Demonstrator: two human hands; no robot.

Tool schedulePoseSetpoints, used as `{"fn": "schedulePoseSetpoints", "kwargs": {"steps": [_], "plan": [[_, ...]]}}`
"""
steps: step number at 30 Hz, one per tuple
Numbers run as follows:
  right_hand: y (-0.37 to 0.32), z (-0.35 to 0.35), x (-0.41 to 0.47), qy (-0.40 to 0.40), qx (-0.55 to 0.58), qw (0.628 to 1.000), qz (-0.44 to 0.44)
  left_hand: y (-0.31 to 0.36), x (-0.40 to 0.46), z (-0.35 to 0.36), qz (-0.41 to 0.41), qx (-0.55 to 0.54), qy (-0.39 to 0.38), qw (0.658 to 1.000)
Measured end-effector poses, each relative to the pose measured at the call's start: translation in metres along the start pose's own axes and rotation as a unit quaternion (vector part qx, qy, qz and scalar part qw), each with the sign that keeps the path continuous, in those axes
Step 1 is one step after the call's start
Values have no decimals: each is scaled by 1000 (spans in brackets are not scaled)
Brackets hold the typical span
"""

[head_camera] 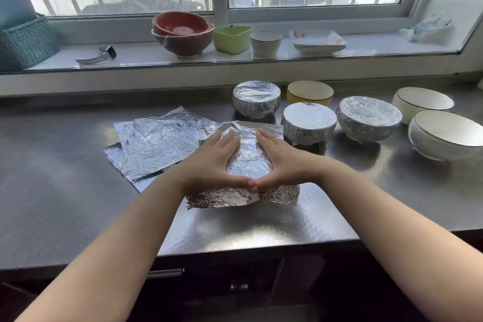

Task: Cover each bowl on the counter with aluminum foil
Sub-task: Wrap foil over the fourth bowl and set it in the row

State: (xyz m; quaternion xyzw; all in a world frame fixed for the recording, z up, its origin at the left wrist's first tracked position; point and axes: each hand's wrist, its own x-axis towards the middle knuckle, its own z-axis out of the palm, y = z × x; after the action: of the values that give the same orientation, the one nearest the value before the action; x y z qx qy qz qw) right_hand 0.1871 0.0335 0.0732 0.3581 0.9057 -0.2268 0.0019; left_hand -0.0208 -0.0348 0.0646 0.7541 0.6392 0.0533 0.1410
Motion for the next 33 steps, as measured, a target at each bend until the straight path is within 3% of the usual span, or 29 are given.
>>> {"fn": "schedulePoseSetpoints", "kwargs": {"steps": [5,12,17,20,23,28,33], "plan": [[1,3,-10,-1,-22,1000,-2,11,-8,3,1,18,-12,1000],[-6,-28,-11,-79,-5,997,8,13,-9,2,-15,30,-29,999],[-27,-30,12,29,83,995,-51,8,-3,5,9,39,-11,999],[-35,-9,33,59,20,994,-89,7,-1,6,31,33,8,999],[-26,3,44,99,-34,993,-56,8,-1,7,40,38,23,998],[-26,-8,54,70,52,996,-7,9,-2,8,40,45,37,997],[-15,-13,64,69,272,958,53,15,-6,5,5,47,14,999]]}}
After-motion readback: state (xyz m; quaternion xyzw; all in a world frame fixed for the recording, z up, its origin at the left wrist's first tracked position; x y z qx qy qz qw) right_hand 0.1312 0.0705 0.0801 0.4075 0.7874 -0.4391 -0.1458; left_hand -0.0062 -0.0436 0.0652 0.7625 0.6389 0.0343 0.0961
